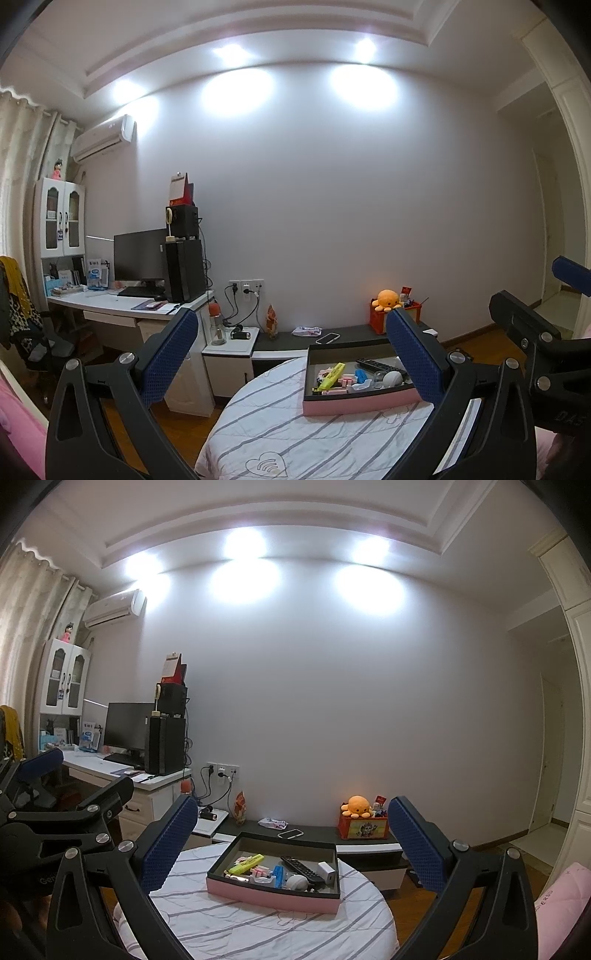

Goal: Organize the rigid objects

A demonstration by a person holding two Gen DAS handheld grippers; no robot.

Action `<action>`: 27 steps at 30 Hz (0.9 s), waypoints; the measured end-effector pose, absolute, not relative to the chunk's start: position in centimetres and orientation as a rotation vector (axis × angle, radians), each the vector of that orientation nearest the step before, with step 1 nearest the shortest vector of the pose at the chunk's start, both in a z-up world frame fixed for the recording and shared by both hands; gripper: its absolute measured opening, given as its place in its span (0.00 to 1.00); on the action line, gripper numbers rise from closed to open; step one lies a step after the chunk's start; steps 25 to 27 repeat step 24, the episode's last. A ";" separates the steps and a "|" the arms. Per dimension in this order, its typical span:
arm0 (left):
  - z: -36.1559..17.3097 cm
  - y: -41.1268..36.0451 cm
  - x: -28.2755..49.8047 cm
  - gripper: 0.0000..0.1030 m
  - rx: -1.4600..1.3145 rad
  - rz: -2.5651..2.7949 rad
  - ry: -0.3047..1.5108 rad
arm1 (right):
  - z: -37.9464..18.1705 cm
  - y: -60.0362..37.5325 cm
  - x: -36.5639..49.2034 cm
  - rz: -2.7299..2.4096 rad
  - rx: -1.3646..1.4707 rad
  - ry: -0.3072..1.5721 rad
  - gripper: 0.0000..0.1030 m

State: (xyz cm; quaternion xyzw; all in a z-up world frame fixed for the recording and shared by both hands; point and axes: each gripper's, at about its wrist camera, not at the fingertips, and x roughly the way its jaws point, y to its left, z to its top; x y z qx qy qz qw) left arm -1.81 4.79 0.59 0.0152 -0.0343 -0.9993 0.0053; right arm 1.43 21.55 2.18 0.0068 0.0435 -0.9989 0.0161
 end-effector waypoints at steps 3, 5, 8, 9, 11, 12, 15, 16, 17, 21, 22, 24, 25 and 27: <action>0.6 4.8 -1.9 1.00 0.052 -3.127 -0.109 | 2.1 21.4 1.4 -3.104 0.028 0.135 1.00; 0.6 4.8 -2.0 1.00 0.051 -3.126 -0.111 | 2.1 21.4 1.4 -3.104 0.030 0.138 1.00; 0.7 4.7 -2.0 1.00 0.054 -3.125 -0.113 | 2.1 21.4 1.3 -3.103 0.033 0.139 1.00; 0.7 4.7 -2.0 1.00 0.054 -3.124 -0.115 | 2.1 21.4 1.3 -3.103 0.035 0.139 1.00; 0.7 4.8 -2.0 1.00 0.057 -3.122 -0.120 | 2.1 21.4 1.2 -3.104 0.038 0.138 1.00; 0.7 4.8 -2.1 1.00 0.058 -3.122 -0.122 | 2.1 21.5 1.2 -3.103 0.042 0.136 1.00; 0.7 4.9 -2.1 1.00 0.062 -3.123 -0.122 | 2.0 21.6 1.2 -3.103 0.044 0.137 1.00; 0.7 4.9 -2.1 1.00 0.061 -3.121 -0.122 | 2.0 21.6 1.2 -3.102 0.045 0.136 1.00; 0.6 4.9 -2.1 1.00 0.059 -3.119 -0.125 | 2.1 21.7 1.1 -3.102 0.047 0.134 1.00; 0.6 5.0 -2.2 1.00 0.062 -3.118 -0.132 | 2.0 21.8 1.0 -3.101 0.053 0.131 1.00; 0.6 5.0 -2.2 1.00 0.062 -3.118 -0.131 | 2.0 21.8 1.0 -3.102 0.055 0.129 1.00; 0.7 5.0 -2.3 1.00 0.066 -3.116 -0.136 | 2.0 21.9 0.9 -3.102 0.059 0.125 1.00; 0.7 5.0 -2.3 1.00 0.066 -3.116 -0.136 | 2.0 21.9 0.9 -3.102 0.059 0.125 1.00; 0.7 5.0 -2.3 1.00 0.066 -3.116 -0.136 | 2.0 21.9 0.9 -3.102 0.059 0.125 1.00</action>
